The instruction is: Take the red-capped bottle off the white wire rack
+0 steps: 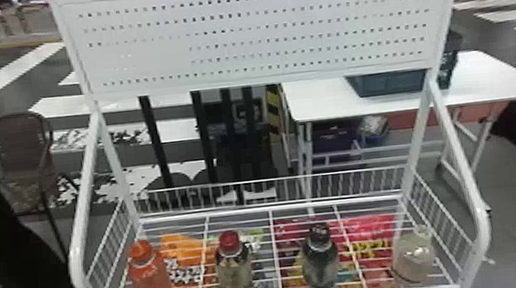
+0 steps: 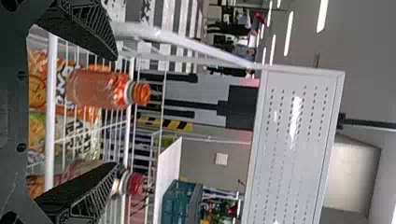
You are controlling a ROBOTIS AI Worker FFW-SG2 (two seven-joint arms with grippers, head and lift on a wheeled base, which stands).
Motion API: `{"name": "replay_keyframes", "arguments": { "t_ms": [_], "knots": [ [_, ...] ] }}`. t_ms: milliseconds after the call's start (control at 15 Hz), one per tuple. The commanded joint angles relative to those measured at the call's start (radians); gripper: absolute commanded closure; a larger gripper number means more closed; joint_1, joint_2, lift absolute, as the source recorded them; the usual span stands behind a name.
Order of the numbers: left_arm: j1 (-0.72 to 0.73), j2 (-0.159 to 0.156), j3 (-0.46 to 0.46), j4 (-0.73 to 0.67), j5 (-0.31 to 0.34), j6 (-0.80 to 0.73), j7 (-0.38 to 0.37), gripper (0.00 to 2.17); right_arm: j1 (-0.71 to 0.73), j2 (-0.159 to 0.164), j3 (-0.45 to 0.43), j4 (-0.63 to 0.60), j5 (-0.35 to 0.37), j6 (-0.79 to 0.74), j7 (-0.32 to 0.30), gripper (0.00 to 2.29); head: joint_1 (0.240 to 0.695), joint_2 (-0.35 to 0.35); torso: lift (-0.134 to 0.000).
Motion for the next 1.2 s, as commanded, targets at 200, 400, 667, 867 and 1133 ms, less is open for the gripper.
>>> {"name": "replay_keyframes", "arguments": {
  "t_ms": [200,400,667,867,1133],
  "knots": [
    [-0.142,0.054,-0.280,0.271,-0.113,-0.224,0.115,0.08,0.001,0.001,0.006,0.004,0.002,-0.001,0.000,0.15,0.499,0.000,0.000],
    [-0.256,0.051,-0.384,0.377,-0.128,-0.227,0.188,0.05,0.001,0.001,0.003,0.004,0.002,0.002,0.000,0.15,0.499,0.000,0.000],
    [-0.423,0.024,-0.468,0.530,-0.128,-0.227,0.249,0.05,-0.005,0.001,0.005,0.014,0.008,0.005,0.000,0.15,0.499,0.000,0.000],
    [-0.532,-0.009,-0.476,0.629,-0.157,-0.199,0.277,0.06,-0.005,0.001,0.006,0.014,0.014,0.005,0.000,0.15,0.499,0.000,0.000],
    [-0.626,-0.012,-0.476,0.676,-0.157,-0.098,0.280,0.06,-0.002,0.001,0.001,0.017,0.014,0.005,0.000,0.15,0.499,0.000,0.000]
  ]
}}
